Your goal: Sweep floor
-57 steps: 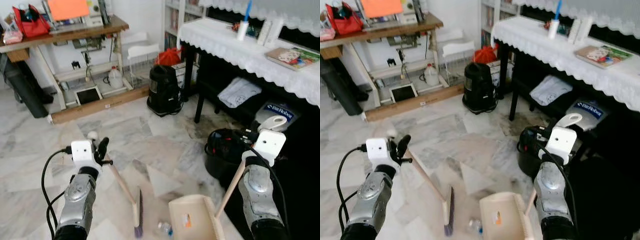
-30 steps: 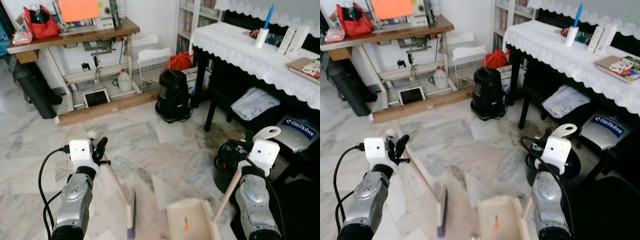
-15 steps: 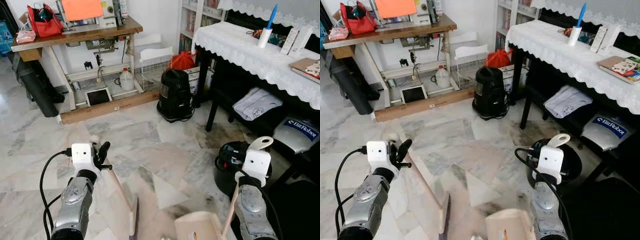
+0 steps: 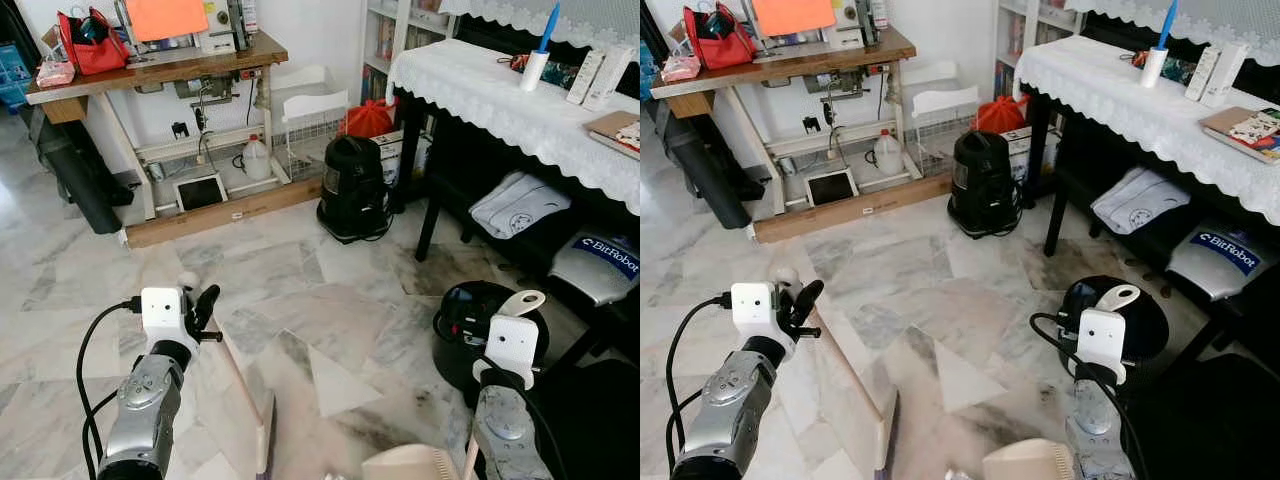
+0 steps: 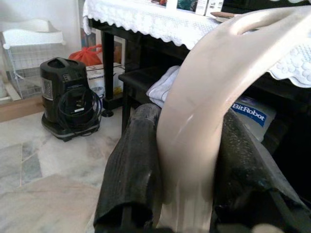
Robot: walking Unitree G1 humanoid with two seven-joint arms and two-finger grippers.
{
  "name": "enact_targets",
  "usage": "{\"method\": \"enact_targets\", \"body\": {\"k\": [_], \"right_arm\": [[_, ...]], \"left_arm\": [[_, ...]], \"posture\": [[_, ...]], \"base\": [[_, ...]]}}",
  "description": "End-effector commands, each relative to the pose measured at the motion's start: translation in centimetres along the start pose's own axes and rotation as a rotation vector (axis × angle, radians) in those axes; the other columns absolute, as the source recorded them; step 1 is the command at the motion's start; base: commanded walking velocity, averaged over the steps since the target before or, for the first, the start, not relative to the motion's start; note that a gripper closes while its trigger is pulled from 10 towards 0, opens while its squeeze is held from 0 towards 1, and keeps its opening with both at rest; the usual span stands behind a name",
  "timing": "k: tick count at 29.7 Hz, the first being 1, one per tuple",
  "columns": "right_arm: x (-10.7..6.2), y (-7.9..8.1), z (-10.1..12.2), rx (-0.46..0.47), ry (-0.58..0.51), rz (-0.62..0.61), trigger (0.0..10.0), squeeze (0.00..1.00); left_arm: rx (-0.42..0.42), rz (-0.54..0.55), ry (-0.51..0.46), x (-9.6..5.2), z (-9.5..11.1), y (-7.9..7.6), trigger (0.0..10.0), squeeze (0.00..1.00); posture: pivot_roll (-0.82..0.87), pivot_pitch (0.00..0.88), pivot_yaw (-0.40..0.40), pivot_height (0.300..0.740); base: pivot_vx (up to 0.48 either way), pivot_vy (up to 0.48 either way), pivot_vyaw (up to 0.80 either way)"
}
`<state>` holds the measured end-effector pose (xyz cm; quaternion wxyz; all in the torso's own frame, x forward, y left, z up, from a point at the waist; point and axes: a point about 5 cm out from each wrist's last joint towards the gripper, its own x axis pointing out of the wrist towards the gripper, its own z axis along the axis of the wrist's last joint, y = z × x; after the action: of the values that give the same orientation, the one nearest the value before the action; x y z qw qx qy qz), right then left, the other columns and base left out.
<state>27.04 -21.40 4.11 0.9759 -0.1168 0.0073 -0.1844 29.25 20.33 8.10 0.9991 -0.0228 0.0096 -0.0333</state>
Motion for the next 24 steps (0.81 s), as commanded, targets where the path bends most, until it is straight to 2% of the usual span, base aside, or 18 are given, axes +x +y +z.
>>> {"method": "enact_targets", "body": {"k": [1, 3, 4, 6, 16, 20, 24], "right_arm": [[0.0, 0.0, 0.0, -0.013, -0.005, 0.008, 10.0, 0.0], [0.0, -0.1, 0.0, -0.018, -0.006, 0.008, 10.0, 0.0], [0.4, -0.5, 0.3, -0.063, -0.033, 0.013, 10.0, 0.0], [0.6, -0.5, 0.3, -0.087, -0.043, 0.023, 10.0, 0.0], [-0.7, 0.8, -1.4, -0.115, 0.015, 0.07, 10.0, 0.0], [-0.9, 1.0, -1.6, -0.11, 0.02, 0.072, 10.0, 0.0], [-0.3, 1.2, -0.9, -0.123, -0.027, 0.06, 10.0, 0.0]], "left_arm": [[0.012, -0.005, -0.038, 0.1, 1.1, 0.2, 10.0, 0.0], [0.012, -0.004, -0.037, 0.1, 1.1, 0.3, 10.0, 0.0], [0.01, -0.01, -0.035, 0.2, 1.1, 0.0, 10.0, 0.0], [0.01, -0.014, -0.033, 0.3, 1.1, -0.1, 10.0, 0.0], [0.019, -0.02, -0.021, 0.2, 1.2, 0.3, 10.0, 0.0], [0.021, -0.022, -0.023, 0.2, 1.4, 0.4, 10.0, 0.0], [0.023, -0.023, -0.031, 0.4, 1.7, 0.4, 10.0, 0.0]], "posture": [[-0.07, 0.004, 0.059, 0.74], [-0.07, 0.005, 0.059, 0.74], [-0.07, 0.006, 0.06, 0.74], [-0.07, 0.006, 0.06, 0.74], [-0.05, 0.015, 0.069, 0.74], [-0.05, 0.016, 0.072, 0.74], [-0.04, 0.017, 0.075, 0.74]], "base": [[0.0, 0.0, 0.0], [0.0, 0.0, 0.0], [0.0, 0.0, 0.0], [0.0, 0.0, 0.0], [0.0, 0.0, 0.0], [0.0, 0.0, 0.0], [0.0, 0.0, 0.0]]}}
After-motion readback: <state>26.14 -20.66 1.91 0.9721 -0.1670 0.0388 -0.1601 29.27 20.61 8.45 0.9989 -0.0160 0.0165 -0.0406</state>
